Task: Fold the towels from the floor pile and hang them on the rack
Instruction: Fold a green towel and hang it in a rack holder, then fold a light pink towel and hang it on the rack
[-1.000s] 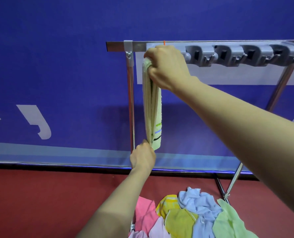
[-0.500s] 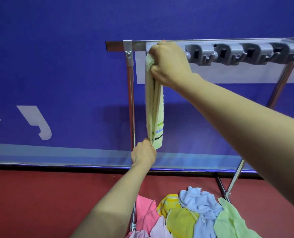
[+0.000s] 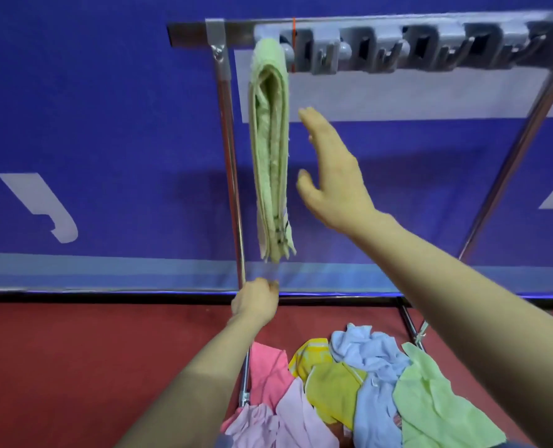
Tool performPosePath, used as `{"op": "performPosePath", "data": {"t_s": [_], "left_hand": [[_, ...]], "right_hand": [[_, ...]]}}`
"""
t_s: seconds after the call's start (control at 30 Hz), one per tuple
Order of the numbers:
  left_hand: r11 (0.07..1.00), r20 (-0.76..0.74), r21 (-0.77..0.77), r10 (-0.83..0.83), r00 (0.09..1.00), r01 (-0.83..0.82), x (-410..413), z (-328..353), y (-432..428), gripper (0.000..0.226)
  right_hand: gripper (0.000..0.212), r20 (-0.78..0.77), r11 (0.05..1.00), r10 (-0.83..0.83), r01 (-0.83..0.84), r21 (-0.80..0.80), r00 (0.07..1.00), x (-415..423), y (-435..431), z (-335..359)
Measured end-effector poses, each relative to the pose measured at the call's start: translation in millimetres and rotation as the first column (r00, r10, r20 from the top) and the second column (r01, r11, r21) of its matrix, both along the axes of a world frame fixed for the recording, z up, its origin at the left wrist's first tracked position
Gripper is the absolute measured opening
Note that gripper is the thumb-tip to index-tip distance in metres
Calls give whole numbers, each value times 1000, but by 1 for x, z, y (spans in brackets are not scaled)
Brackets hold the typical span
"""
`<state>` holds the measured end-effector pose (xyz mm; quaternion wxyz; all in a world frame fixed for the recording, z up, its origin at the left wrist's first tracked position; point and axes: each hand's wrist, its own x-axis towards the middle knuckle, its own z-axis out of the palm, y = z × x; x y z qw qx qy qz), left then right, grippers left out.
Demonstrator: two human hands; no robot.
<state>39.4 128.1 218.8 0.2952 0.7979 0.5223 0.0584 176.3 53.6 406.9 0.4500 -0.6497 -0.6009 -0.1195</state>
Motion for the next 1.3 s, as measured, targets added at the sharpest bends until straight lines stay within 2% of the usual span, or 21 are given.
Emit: {"op": "performPosePath", "data": {"t_s": [0.03, 0.1, 0.2, 0.27, 0.43, 0.57, 0.63, 0.73, 0.87, 0.97, 1.13, 1.23, 1.3], "left_hand": [[998, -26, -56, -15, 1000, 14, -6, -23, -5, 55], [991, -115, -130, -52, 992, 37, -18, -72, -19, 47], [975, -234, -214, -107, 966, 56, -36, -148, -51, 28], [956, -292, -286, -151, 944, 64, -44, -201, -71, 26], [907, -345, -418, -206, 916, 47, -39, -304, -98, 26], [881, -356, -460, -295, 887, 109, -13, -344, -99, 25], [865, -353, -479, -343, 870, 147, 1, -360, -95, 23], [886, -335, -427, -343, 878, 183, 21, -383, -88, 15], [899, -381, -357, -388, 839, 254, 39, -405, -81, 35], [938, -425, -310, -285, 859, 158, 46, -412, -79, 30], [975, -413, -223, -103, 905, 10, 44, -424, -87, 41], [958, -351, -242, 62, 934, -154, 41, -427, -83, 54], [904, -355, -347, 121, 927, -250, 39, -425, -81, 59]], "right_hand": [[69, -71, 999, -30, 26, -46, 997, 6, -12, -38], [58, -175, 958, -149, 99, -268, 973, 19, -39, -118], [32, -214, 753, -303, 95, -651, 929, 35, -84, -240], [20, -169, 578, -346, 68, -813, 923, 41, -114, -311], [26, -93, 221, -287, -29, -975, 953, 48, -160, -449], [20, -119, 82, -362, -96, -992, 924, 49, -171, -513], [15, -141, 82, -390, -118, -990, 910, 50, -169, -537], [21, -180, 109, -396, -149, -983, 900, 48, -158, -565], [20, -238, 145, -434, -194, -970, 869, 40, -139, -586], [23, -254, 148, -417, -210, -966, 873, 31, -129, -597], [26, -270, 182, -425, -211, -960, 864, 17, -124, -608], [19, -330, 259, -418, -237, -936, 847, 10, -123, -609], [16, -395, 277, -417, -299, -913, 819, 1, -122, -607]]}}
